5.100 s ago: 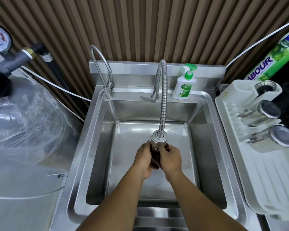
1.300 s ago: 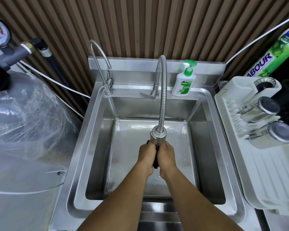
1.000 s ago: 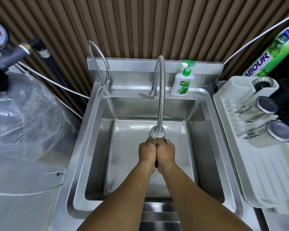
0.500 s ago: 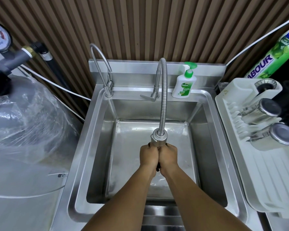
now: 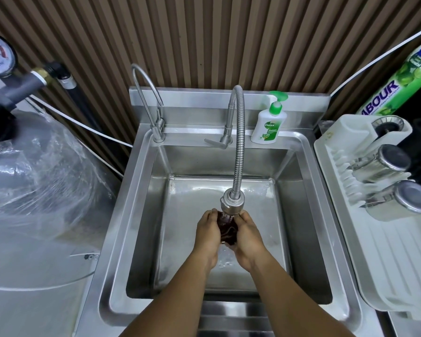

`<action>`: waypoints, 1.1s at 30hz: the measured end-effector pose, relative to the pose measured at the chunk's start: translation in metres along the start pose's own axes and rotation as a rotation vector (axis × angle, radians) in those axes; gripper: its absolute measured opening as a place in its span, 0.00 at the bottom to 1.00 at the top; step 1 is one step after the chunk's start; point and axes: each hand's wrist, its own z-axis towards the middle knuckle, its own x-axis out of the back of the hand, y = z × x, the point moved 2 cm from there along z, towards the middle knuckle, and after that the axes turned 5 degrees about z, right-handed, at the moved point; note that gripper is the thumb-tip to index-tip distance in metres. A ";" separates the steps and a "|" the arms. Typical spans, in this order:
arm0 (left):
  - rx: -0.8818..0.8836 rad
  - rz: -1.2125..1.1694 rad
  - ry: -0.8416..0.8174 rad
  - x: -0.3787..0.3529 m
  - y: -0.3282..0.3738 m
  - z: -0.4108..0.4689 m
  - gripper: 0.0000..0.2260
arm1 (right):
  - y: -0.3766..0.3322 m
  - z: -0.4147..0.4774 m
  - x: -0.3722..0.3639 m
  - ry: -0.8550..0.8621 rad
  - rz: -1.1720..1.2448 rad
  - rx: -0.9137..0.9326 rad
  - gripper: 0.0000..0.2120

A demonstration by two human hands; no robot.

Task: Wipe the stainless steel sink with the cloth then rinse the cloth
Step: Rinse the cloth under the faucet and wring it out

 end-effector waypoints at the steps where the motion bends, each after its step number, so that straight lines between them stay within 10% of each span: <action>1: 0.011 0.027 0.011 -0.001 -0.003 -0.001 0.17 | 0.001 0.001 -0.003 0.020 0.037 0.022 0.13; 20: -0.141 0.059 0.282 -0.008 0.021 0.004 0.14 | 0.003 0.013 -0.010 0.263 -0.173 0.222 0.13; 33: -0.013 0.042 0.140 -0.017 0.024 0.000 0.13 | -0.004 0.007 -0.019 0.250 -0.161 0.211 0.11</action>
